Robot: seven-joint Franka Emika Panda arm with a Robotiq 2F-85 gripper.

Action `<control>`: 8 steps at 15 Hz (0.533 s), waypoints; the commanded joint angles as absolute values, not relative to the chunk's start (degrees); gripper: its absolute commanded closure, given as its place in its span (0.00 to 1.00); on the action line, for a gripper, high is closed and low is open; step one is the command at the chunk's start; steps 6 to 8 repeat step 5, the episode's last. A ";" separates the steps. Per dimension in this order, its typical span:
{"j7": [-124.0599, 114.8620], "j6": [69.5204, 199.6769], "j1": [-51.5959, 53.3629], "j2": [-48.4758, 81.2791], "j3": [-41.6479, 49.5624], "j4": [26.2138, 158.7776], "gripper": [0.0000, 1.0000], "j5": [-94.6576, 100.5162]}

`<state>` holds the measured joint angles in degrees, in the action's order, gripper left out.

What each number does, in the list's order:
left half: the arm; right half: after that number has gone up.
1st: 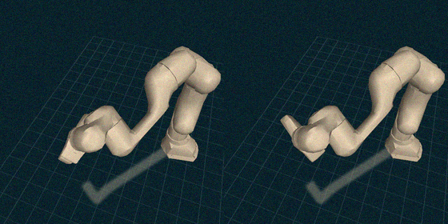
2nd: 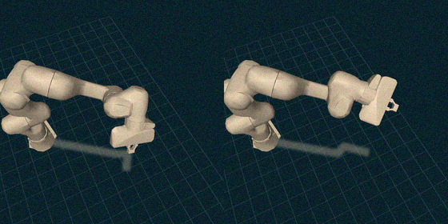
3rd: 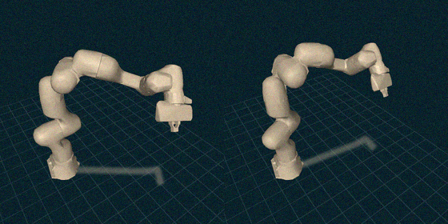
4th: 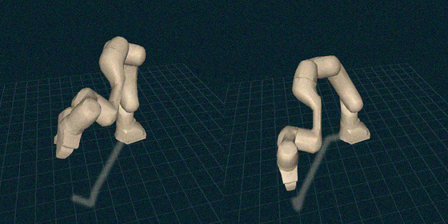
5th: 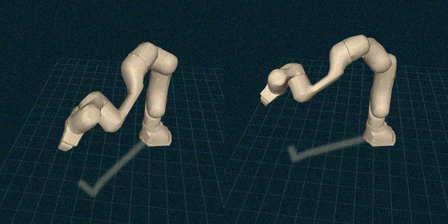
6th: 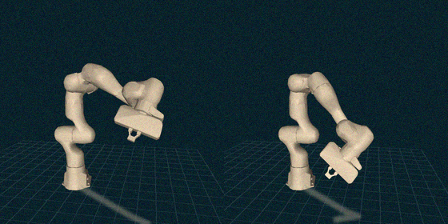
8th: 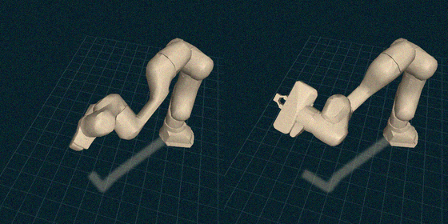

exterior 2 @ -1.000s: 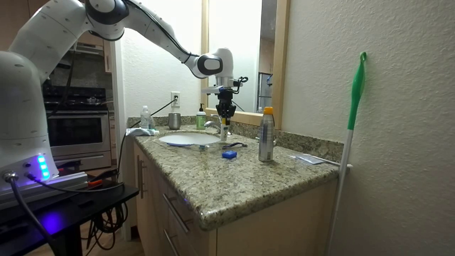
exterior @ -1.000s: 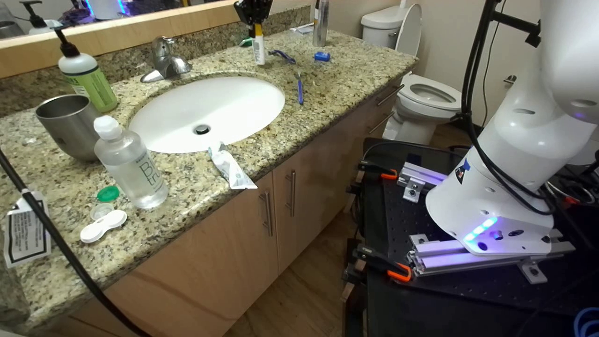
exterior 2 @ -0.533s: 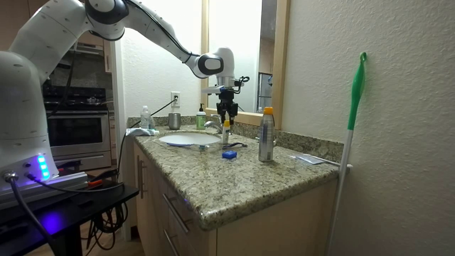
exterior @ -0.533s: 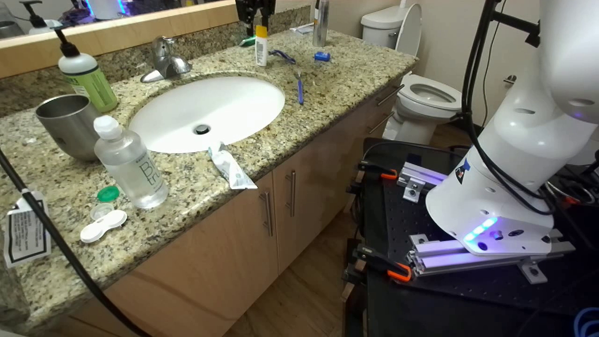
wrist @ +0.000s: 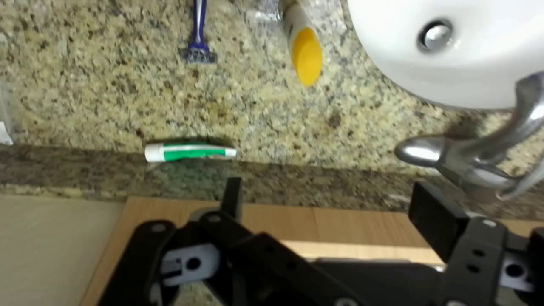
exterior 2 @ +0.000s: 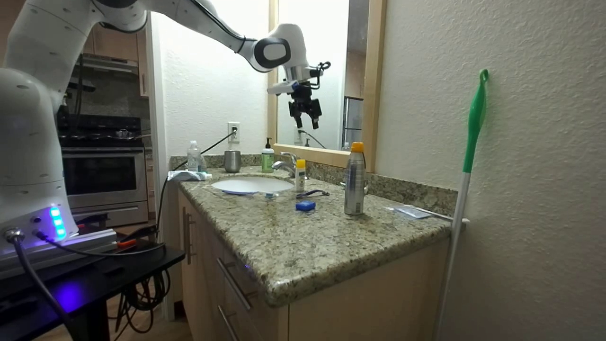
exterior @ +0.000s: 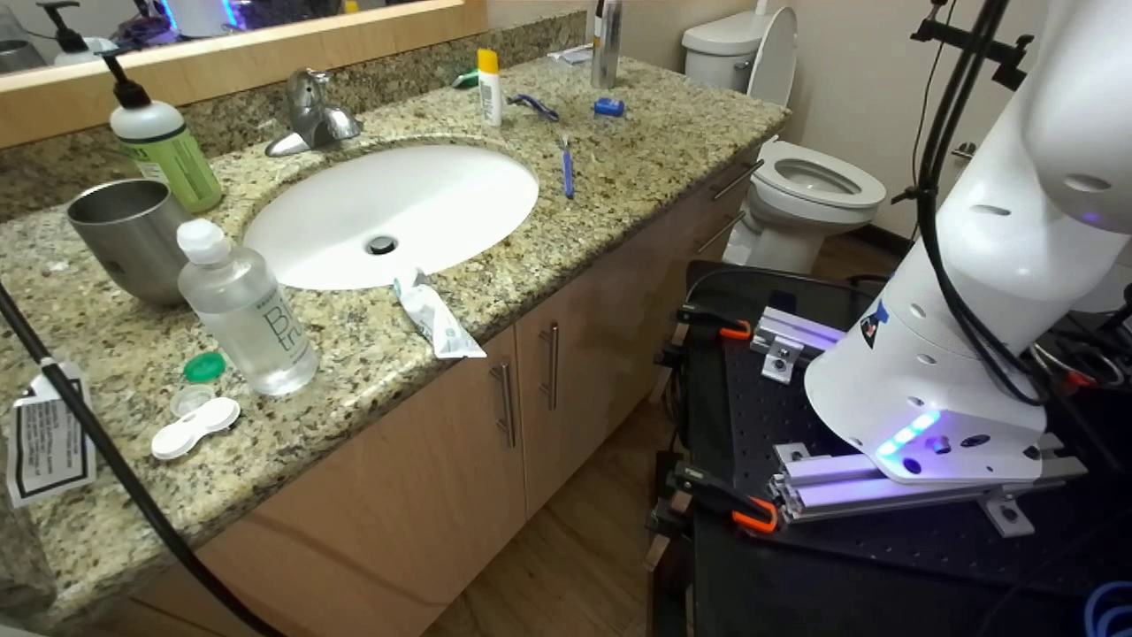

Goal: Take the bottle and move it slightly to the left

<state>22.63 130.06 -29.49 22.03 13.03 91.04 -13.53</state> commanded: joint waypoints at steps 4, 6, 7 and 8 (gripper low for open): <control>29.07 130.82 -27.81 10.25 13.40 97.98 0.00 -17.91; 29.12 130.85 -27.43 8.79 13.50 99.29 0.00 -17.91; 29.12 130.85 -27.43 8.79 13.50 99.29 0.00 -17.91; 29.12 130.85 -27.43 8.79 13.50 99.29 0.00 -17.91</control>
